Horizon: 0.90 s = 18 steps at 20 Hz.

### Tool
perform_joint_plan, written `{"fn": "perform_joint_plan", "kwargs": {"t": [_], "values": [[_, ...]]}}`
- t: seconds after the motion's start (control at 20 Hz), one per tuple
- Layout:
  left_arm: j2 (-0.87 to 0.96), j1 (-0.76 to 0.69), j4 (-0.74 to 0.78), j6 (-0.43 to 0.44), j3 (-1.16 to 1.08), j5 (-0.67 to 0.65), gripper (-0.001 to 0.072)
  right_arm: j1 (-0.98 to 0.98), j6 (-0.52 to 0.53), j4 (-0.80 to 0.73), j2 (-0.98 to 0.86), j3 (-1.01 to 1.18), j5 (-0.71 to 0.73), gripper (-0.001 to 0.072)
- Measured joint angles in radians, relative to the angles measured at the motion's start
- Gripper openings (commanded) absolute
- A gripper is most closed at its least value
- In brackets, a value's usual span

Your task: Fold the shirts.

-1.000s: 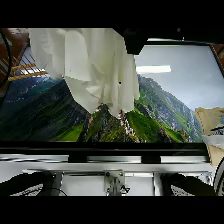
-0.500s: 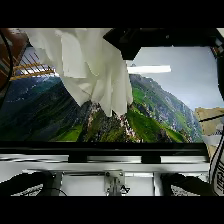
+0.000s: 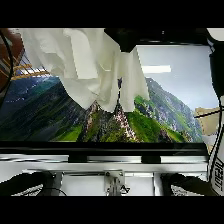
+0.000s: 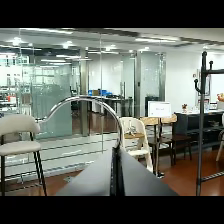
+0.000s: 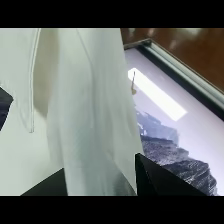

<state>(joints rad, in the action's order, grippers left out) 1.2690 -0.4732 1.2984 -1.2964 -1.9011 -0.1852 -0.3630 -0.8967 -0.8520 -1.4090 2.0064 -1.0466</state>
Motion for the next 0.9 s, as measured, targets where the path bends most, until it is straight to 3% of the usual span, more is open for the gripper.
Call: {"fn": "perform_joint_plan", "kwargs": {"t": [0.05, 0.1, 0.15, 0.2, 0.4, 0.45, 0.5, 0.55, 0.65, 0.75, 0.9], "values": [[0.0, 0.0, 0.0, 0.0, 0.0, -0.01, 0.0055, 0.0, 0.001, 0.001, 0.0, 0.0, 0.018, 0.0404], [0.0, -0.001, 0.0, 0.0, 0.0, -0.024, 0.0055, 0.0, 0.004, 0.006, 0.0, 0.0, 0.027, 0.0349], [0.0, 0.0, 0.0, 0.0, 0.0, -0.038, 0.0055, 0.0, 0.012, 0.012, 0.0, 0.0, 0.037, 0.0157], [0.002, 0.0, 0.003, 0.003, 0.0, -0.048, 0.0055, 0.001, 0.014, 0.017, 0.0, 0.0, 0.043, 0.0081], [0.003, -0.001, 0.0, 0.017, 0.001, -0.071, 0.007, 0.002, 0.02, 0.032, -0.001, -0.001, 0.055, 0.0074], [0.004, 0.001, 0.004, 0.021, 0.001, -0.071, 0.0114, 0.0, 0.027, 0.046, -0.001, -0.001, 0.054, 0.0074], [0.003, 0.001, 0.008, 0.022, 0.001, -0.07, 0.0207, -0.002, 0.04, 0.054, -0.001, -0.001, 0.051, 0.0074], [0.003, 0.001, 0.009, 0.025, 0.001, -0.071, 0.0242, -0.001, 0.046, 0.057, -0.001, -0.001, 0.054, 0.0073], [0.003, 0.005, 0.016, 0.028, 0.001, -0.07, 0.0242, 0.001, 0.057, 0.058, 0.002, -0.001, 0.087, 0.0073], [0.003, 0.007, 0.021, 0.029, 0.001, -0.069, 0.0392, 0.0, 0.074, 0.069, 0.008, 0.0, 0.136, 0.0073], [0.003, 0.007, 0.022, 0.031, 0.001, -0.07, 0.0422, 0.0, 0.09, 0.048, 0.012, 0.0, 0.208, 0.0073]]}}
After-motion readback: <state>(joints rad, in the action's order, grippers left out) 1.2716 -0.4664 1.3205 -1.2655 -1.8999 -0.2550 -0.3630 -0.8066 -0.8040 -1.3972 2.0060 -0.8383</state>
